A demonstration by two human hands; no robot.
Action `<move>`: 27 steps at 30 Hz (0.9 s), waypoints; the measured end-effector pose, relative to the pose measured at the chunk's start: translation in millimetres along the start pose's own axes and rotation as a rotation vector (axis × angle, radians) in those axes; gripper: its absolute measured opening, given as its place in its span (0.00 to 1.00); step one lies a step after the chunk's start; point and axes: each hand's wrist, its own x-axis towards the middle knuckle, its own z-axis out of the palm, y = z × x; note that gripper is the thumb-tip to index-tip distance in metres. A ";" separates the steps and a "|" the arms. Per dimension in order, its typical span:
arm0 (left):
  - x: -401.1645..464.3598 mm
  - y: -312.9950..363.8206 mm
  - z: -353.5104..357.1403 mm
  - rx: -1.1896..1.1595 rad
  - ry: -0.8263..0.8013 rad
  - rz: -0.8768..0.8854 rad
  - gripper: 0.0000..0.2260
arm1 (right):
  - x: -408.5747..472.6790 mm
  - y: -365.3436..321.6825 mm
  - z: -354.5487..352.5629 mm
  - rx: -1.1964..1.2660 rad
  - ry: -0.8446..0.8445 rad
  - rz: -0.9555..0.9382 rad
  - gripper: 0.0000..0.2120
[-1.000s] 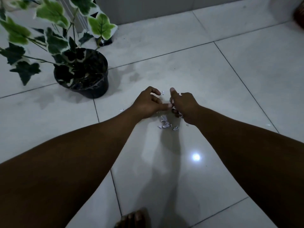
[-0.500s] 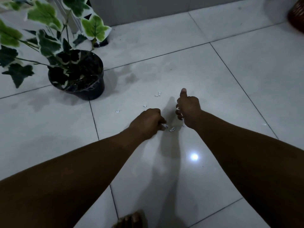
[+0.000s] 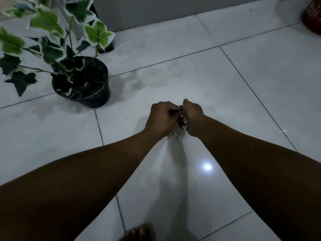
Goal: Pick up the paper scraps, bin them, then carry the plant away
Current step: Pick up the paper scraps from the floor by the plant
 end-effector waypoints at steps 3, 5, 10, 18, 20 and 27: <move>6.2 3.0 -5.3 0.089 -0.034 -0.012 0.09 | -1.2 0.3 0.0 -0.049 -0.035 0.007 0.17; 11.1 4.9 -9.9 0.088 -0.047 -0.039 0.08 | -3.2 -1.4 0.2 -0.110 -0.082 -0.003 0.15; 19.0 4.7 -19.7 0.203 -0.043 -0.057 0.14 | -10.9 -3.1 -1.7 -0.274 -0.155 -0.081 0.19; 27.1 -9.2 -50.5 -0.019 -0.479 -0.191 0.14 | 11.7 -0.9 10.6 -0.549 0.121 -0.245 0.27; 23.1 -21.4 -54.8 0.087 -0.385 -0.195 0.12 | 22.2 0.1 12.3 -0.596 0.211 -0.337 0.27; -4.0 -73.0 -66.7 0.603 0.062 -0.080 0.08 | 23.7 8.0 20.9 -0.909 0.205 -0.637 0.11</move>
